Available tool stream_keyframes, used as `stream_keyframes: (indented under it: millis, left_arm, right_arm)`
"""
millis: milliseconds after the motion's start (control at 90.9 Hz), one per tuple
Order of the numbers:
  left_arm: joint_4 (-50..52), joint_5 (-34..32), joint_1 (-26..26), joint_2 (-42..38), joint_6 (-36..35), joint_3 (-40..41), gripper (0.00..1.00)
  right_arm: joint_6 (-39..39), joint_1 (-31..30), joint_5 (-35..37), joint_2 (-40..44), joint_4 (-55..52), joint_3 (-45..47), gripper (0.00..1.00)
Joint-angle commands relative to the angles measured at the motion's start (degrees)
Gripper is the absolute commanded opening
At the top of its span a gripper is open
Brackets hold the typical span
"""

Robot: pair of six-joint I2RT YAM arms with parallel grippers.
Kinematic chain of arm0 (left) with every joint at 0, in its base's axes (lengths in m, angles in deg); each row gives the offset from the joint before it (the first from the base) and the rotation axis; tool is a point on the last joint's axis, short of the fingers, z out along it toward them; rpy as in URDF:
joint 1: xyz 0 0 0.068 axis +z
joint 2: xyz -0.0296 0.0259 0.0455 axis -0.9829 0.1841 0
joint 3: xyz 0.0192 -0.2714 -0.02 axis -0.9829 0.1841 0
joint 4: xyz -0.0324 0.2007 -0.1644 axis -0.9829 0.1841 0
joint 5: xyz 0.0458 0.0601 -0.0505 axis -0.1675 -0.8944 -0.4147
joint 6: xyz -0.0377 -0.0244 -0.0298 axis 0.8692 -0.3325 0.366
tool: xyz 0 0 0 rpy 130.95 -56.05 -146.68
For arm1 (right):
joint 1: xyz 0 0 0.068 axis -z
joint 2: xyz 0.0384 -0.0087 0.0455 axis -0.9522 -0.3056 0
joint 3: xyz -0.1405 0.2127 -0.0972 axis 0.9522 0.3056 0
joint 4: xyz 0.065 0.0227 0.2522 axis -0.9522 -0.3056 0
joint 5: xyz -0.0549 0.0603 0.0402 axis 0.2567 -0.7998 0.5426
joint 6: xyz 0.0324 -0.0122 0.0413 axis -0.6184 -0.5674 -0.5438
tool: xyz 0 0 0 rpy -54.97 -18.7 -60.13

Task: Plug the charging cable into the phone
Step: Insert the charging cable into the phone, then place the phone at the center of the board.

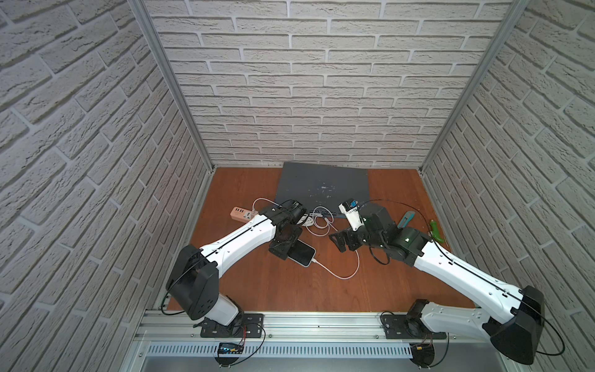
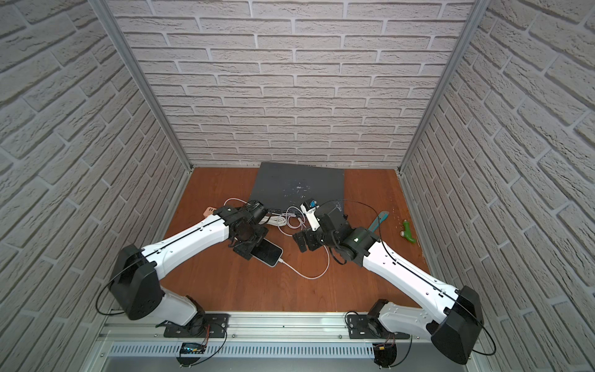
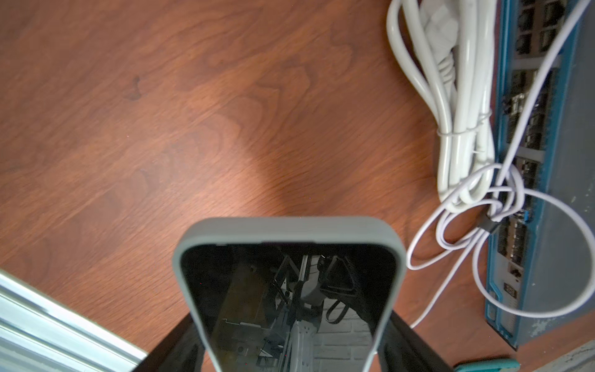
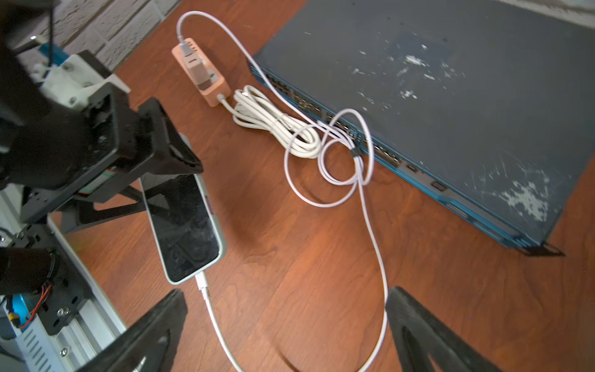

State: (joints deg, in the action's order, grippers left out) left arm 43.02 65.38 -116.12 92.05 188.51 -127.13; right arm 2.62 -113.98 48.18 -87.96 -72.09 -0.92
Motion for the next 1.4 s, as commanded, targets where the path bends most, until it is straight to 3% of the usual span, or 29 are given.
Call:
stream_keyframes:
  millis: [0,209,671,1386]
  left_arm:
    - [2.44,0.62,-0.25,1.2,-1.97,-2.93,0.0]
    - [5.15,0.52,-0.22,3.54,-3.1,-5.36,0.0]
    - [8.95,0.39,-0.52,9.31,-7.62,-10.14,0.0]
    - [8.97,2.66,-0.72,19.17,-12.82,-13.24,0.0]
  right_arm:
    - [-4.83,4.59,-4.93,1.62,3.44,2.23,0.99]
    - [-8.64,11.48,-9.02,2.42,6.59,5.47,0.99]
    - [-9.58,19.21,-14.76,1.84,7.8,6.05,0.99]
    - [-8.62,22.36,-16.63,2.33,8.27,7.95,0.99]
